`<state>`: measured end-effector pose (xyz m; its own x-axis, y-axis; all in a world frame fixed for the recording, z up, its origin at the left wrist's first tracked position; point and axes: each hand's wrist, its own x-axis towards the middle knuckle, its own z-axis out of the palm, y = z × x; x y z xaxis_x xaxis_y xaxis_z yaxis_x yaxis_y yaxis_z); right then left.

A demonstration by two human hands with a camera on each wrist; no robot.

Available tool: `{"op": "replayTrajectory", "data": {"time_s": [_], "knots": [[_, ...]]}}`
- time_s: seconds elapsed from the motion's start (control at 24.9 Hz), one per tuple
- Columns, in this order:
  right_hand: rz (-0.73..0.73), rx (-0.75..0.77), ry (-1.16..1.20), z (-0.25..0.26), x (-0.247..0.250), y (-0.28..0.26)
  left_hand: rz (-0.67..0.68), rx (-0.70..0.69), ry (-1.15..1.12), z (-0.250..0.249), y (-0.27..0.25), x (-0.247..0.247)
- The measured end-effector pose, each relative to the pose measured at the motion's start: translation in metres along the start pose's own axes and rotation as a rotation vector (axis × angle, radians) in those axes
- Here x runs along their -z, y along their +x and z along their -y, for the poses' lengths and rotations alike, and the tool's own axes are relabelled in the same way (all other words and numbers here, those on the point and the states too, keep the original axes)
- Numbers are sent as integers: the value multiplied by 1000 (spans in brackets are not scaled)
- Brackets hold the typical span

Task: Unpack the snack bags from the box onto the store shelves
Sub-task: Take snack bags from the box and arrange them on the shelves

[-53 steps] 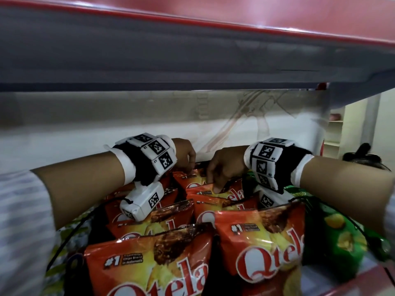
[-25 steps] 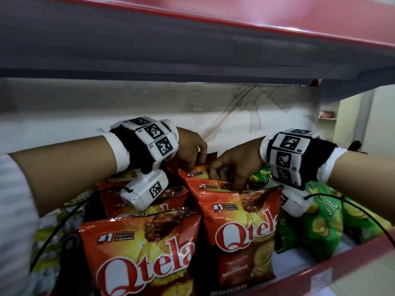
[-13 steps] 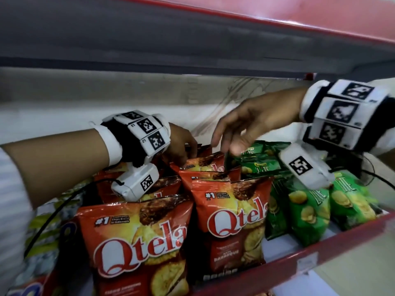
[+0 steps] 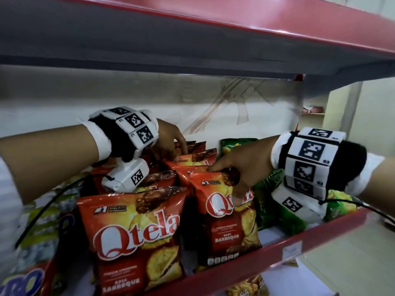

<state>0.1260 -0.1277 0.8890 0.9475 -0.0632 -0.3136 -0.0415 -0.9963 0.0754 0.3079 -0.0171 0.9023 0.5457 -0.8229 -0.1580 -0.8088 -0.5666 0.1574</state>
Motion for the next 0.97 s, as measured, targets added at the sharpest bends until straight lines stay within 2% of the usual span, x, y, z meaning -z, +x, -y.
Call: {"op": "replayTrajectory", "data": {"time_s": [0.12, 0.28, 0.4, 0.48, 0.56, 0.64, 0.8, 0.97], "knots": [[-51, -32, 39, 5, 1, 0, -68, 26, -20, -1, -25, 18], [-85, -77, -129, 6, -3, -3, -225, 57, -110, -10, -84, 38], [-130, -42, 8, 2, -4, -13, -326, 71, -23, -11, -144, 29], [-181, -15, 84, -1, -6, -23, -279, 55, 21, -7, -182, 5], [-205, -19, 116, -6, -12, -28, -151, 39, 22, -3, -206, -26], [-194, -12, 122, -8, -26, -29, -90, 41, 26, 0, -216, -64], [-295, 20, 108, -10, -52, -17, -341, 168, 223, 1, -197, -116], [-341, 43, 116, -12, -55, -11, -365, 186, 113, 3, -183, -117]]}}
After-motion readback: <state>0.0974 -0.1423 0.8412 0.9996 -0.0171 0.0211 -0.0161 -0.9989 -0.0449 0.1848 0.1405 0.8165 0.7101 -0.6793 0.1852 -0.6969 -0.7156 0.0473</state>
